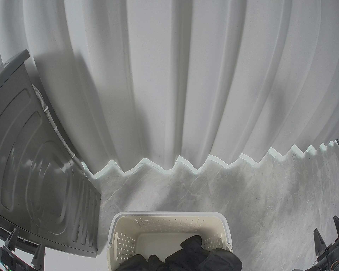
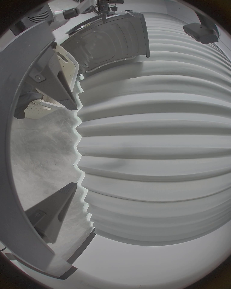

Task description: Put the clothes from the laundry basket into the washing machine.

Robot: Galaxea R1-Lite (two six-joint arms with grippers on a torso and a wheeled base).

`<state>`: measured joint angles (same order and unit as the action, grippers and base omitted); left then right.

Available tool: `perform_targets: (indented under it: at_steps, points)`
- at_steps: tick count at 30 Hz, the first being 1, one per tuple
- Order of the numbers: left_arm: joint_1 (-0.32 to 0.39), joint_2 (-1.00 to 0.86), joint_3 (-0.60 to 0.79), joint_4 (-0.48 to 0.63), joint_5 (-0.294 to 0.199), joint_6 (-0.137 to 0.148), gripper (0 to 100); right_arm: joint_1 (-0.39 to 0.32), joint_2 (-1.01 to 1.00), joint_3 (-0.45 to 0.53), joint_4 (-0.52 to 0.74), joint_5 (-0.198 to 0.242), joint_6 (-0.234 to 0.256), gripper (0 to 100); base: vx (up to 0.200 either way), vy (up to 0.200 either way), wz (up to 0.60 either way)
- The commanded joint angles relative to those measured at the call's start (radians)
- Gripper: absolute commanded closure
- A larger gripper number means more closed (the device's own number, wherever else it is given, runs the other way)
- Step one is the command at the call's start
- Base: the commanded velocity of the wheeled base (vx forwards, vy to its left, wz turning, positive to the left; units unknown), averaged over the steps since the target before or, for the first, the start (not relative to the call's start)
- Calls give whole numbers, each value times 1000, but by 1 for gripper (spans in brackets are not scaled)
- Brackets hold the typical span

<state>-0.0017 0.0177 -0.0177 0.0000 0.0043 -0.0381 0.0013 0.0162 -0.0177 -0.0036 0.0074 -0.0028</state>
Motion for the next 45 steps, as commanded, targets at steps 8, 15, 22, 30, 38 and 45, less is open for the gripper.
perform_targets:
  at_steps: [8, 15, 22, 30, 38, 45]
  points:
    - [0, -16, 18, 0, 2, 0, 0, 0, -16, 18, -1, 0, 0, 0, -25, 0, 0]
    - [0, -16, 18, 0, 0, 0, 0, 0, -16, 18, -1, 0, 0, 0, -200, 0, 0]
    - [0, -16, 18, 0, 0, 0, 0, 0, -16, 18, -1, 0, 0, 0, -200, 0, 0]
    - [0, -16, 18, 0, 0, 1, 0, -1, -16, 18, 1, 0, 0, 0, -200, 0, 0]
    - [0, -16, 18, 0, 0, 0, 0, 0, -16, 18, 1, 0, 0, 0, -200, 0, 0]
    - [0, -16, 18, 0, 0, -2, 0, 0, -16, 18, 1, 0, 0, 0, -200, 0, 0]
